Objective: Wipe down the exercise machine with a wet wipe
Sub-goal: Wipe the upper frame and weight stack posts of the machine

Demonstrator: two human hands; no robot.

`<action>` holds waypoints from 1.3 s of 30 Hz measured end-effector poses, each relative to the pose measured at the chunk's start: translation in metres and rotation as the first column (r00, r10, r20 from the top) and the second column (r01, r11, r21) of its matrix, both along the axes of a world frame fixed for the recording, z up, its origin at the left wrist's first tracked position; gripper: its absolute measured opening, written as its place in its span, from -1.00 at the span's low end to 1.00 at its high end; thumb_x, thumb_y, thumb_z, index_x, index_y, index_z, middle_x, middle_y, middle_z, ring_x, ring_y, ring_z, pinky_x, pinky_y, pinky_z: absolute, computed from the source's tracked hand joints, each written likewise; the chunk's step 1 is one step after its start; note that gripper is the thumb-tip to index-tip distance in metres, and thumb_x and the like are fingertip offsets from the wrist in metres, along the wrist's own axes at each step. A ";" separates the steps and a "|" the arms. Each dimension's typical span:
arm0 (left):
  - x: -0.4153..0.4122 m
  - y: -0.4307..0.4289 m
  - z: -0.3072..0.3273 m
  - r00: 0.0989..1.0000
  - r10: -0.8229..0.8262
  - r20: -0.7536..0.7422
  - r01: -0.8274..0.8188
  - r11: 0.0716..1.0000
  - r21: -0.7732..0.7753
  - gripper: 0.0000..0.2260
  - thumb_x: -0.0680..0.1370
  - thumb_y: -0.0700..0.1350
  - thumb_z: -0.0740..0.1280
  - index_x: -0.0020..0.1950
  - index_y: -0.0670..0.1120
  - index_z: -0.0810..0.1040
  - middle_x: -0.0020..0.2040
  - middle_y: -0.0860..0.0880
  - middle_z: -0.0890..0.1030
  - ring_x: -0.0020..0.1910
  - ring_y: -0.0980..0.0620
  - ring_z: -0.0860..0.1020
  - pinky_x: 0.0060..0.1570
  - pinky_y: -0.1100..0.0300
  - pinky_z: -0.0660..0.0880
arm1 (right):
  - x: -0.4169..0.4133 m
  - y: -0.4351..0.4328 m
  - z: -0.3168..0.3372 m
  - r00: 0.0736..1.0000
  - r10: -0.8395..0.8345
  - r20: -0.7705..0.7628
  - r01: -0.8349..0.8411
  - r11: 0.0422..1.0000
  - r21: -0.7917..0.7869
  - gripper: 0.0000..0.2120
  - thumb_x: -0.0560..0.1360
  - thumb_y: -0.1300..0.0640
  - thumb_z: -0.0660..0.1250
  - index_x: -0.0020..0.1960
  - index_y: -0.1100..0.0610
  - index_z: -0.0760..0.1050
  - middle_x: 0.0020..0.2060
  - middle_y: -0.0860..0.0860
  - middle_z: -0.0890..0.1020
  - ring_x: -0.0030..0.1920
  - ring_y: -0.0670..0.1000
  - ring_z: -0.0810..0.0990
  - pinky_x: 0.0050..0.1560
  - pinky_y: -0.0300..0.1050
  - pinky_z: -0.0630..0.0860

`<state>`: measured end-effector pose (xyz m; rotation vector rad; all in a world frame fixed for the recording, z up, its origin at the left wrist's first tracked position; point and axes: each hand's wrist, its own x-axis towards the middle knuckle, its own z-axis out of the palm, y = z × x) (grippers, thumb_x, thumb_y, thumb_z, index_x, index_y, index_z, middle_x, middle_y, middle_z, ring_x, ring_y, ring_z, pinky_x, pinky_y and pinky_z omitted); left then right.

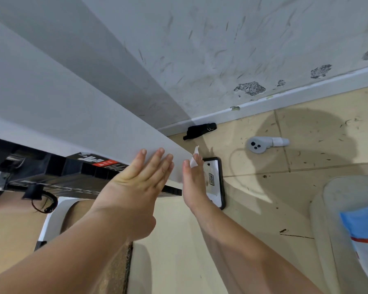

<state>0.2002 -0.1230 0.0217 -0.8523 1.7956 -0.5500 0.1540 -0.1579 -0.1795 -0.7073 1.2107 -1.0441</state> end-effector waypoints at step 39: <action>0.061 0.048 -0.021 -0.896 0.085 -0.436 -0.070 0.943 0.327 -0.42 0.51 -0.12 0.05 0.51 0.27 0.26 0.53 0.33 0.27 0.53 0.30 0.23 0.57 0.06 0.19 | -0.064 0.005 0.317 -0.209 -0.869 -0.448 -0.978 0.185 0.097 -0.08 0.61 -0.45 -0.06 0.67 0.24 -0.01 0.66 0.17 0.03 0.67 0.16 -0.04 0.63 0.16 -0.21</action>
